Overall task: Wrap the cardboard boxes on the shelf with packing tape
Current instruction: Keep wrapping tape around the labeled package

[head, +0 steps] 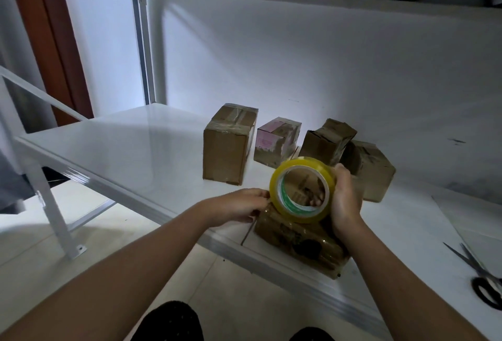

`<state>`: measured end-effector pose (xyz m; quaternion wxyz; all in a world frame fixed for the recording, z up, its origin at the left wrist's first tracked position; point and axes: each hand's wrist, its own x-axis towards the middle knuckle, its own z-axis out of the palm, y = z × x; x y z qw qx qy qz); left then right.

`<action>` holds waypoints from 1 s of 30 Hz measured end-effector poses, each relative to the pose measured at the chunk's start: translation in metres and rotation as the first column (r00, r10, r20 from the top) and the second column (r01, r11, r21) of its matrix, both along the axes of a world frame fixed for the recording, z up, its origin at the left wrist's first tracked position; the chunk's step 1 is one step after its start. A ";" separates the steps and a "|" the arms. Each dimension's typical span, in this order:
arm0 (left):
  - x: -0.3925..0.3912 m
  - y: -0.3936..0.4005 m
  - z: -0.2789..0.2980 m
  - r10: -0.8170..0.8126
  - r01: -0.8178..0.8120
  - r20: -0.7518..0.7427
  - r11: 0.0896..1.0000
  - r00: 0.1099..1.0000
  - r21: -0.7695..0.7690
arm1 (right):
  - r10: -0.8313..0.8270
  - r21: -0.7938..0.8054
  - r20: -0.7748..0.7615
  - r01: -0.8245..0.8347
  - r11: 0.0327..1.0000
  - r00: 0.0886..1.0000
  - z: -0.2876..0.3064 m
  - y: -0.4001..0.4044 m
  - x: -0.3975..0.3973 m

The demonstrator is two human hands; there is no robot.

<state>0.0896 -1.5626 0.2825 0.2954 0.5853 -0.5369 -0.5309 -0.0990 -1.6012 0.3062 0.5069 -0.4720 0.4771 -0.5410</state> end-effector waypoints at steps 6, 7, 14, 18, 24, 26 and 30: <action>-0.004 -0.008 0.008 0.126 -0.115 -0.068 0.983 0.990 0.140 | 0.019 0.000 0.125 -0.019 1.000 0.992 -0.002 -0.001 -0.001; -0.007 -0.009 0.008 0.121 -0.118 -0.019 0.983 0.992 0.138 | 0.017 0.003 0.138 -0.018 1.000 0.990 -0.002 -0.001 -0.001; -0.010 -0.014 0.005 0.110 -0.126 0.127 0.984 0.986 0.126 | 0.116 0.033 0.129 -0.121 0.992 0.985 -0.006 -0.004 -0.005; -0.011 -0.013 0.013 0.097 -0.116 0.225 0.991 0.970 0.070 | 0.205 0.038 0.062 -0.208 0.977 0.977 -0.006 -0.001 -0.006; -0.015 -0.011 0.020 0.068 -0.076 0.363 0.997 0.929 0.006 | 0.204 0.014 0.005 -0.204 0.979 0.979 -0.003 0.002 -0.003; -0.017 -0.011 0.022 0.042 -0.046 0.422 0.999 0.906 0.000 | 0.197 0.012 -0.012 -0.197 0.980 0.980 -0.001 0.001 -0.003; -0.020 -0.010 0.024 0.005 -0.009 0.492 1.000 0.870 0.006 | 0.217 0.033 -0.257 -0.216 0.976 0.942 0.024 0.000 0.001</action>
